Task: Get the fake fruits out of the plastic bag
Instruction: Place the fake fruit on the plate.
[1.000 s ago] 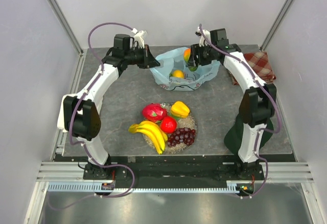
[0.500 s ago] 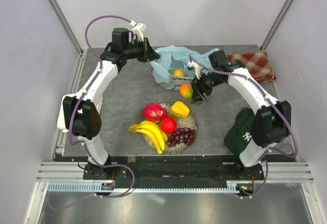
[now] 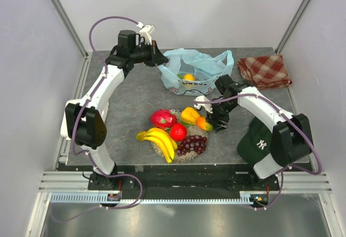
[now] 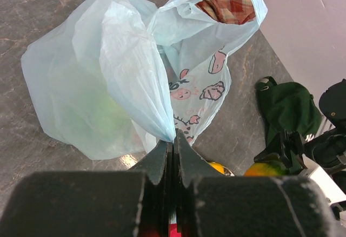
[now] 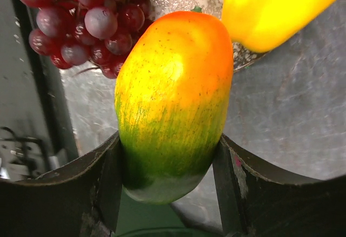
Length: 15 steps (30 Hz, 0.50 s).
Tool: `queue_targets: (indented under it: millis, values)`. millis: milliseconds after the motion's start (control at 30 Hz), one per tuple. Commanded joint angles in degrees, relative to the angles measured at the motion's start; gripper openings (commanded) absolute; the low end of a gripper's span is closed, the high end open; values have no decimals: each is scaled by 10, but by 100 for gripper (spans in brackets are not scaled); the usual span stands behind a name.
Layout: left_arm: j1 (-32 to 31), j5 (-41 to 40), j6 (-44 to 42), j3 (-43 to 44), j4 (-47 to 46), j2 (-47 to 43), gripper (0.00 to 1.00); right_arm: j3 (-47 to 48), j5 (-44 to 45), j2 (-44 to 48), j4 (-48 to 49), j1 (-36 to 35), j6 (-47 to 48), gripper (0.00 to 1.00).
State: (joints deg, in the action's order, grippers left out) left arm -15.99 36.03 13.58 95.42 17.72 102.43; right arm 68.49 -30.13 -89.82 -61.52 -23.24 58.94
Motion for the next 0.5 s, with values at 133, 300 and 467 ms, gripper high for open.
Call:
queue_targets:
  millis: [133, 300, 467]
  values:
    - [-5, -17, -48, -18, 13, -43, 2, -3, 40, -18, 31, -49, 117, 18]
    - [-5, -19, -54, -17, 14, -46, 2, 7, 64, -54, 54, -73, 109, 18]
    - [-5, -18, -55, -22, 15, -49, 2, 24, 87, -89, 61, -85, 102, 17]
